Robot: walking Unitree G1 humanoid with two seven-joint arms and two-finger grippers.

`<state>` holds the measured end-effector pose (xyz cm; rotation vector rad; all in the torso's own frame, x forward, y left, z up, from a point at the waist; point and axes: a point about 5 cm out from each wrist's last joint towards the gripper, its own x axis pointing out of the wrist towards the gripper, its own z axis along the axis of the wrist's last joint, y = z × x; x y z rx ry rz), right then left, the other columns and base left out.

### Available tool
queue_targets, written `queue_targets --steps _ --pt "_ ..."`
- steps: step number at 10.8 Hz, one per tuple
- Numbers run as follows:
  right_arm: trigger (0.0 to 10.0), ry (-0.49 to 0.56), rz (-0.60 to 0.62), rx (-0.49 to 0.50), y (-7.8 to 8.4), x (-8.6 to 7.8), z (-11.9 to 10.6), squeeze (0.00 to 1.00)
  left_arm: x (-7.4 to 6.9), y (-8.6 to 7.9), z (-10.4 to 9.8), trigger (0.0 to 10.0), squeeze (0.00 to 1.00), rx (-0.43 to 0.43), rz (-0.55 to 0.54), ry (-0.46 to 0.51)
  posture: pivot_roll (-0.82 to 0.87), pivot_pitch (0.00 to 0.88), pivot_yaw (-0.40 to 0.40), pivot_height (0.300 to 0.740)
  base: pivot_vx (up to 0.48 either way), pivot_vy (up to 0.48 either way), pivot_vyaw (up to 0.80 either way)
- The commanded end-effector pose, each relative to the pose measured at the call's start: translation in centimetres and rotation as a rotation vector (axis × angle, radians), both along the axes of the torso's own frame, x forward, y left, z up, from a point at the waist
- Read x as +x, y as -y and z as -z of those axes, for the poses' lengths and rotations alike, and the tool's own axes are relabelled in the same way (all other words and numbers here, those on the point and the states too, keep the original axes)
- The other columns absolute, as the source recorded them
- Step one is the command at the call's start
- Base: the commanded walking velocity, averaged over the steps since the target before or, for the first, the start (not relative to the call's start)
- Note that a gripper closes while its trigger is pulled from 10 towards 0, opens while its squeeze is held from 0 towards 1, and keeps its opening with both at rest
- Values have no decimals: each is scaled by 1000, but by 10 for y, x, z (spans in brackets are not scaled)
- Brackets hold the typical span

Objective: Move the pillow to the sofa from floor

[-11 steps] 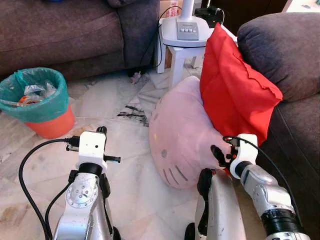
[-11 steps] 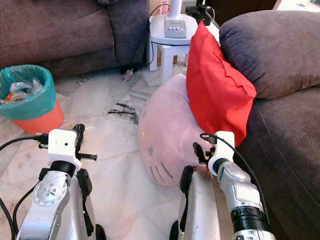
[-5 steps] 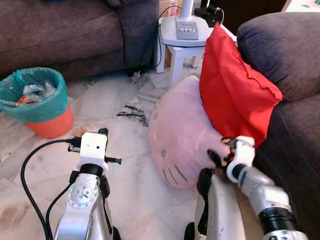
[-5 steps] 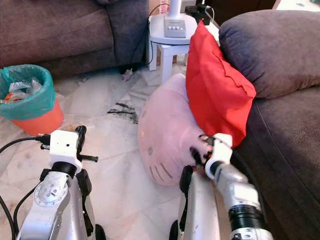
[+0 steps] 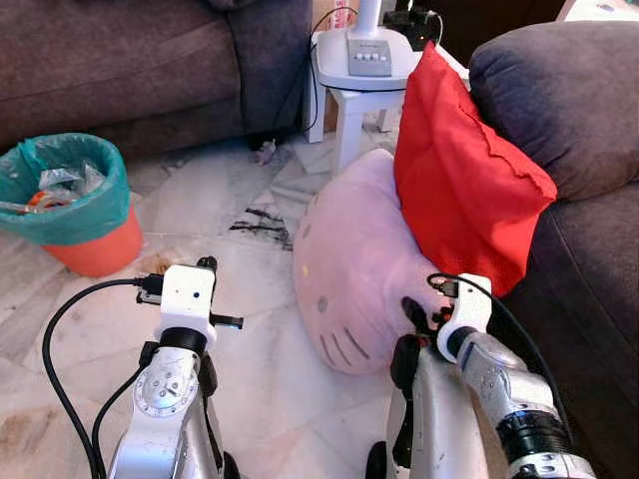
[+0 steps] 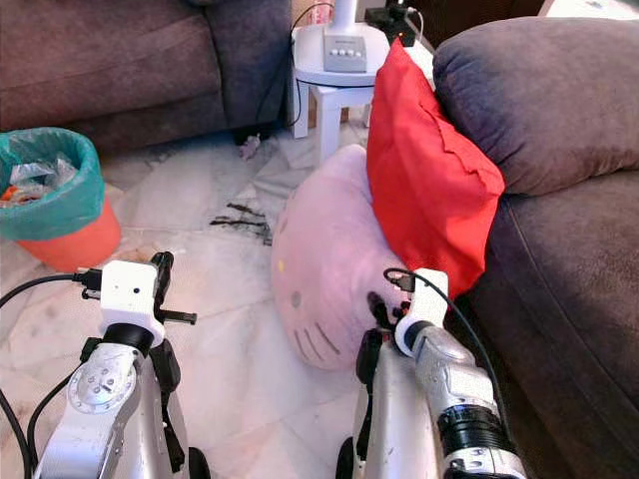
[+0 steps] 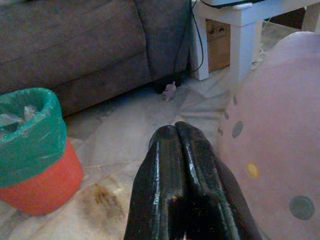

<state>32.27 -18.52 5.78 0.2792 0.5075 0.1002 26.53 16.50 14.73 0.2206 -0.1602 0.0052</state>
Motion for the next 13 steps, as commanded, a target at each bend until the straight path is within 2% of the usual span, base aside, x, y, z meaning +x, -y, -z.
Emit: queue_targets --steps 1,3,4,13 --pt "10000 -16 -21 14 -5 0 3 0 -2 0 4 10000 0 -8 1 -21 87 126 -58 356 0 0 0" --pt "10000 -6 -26 28 -8 0 3 0 -1 0 4 10000 0 -10 1 -19 88 125 -61 356 0 0 0" --pt "0 12 -35 40 -11 1 2 0 -2 0 4 10000 0 -11 2 -20 87 126 -61 356 0 0 0" --pt "0 48 -48 74 -13 2 -3 0 -2 1 4 10000 0 -11 1 -24 84 140 -59 356 0 0 0"
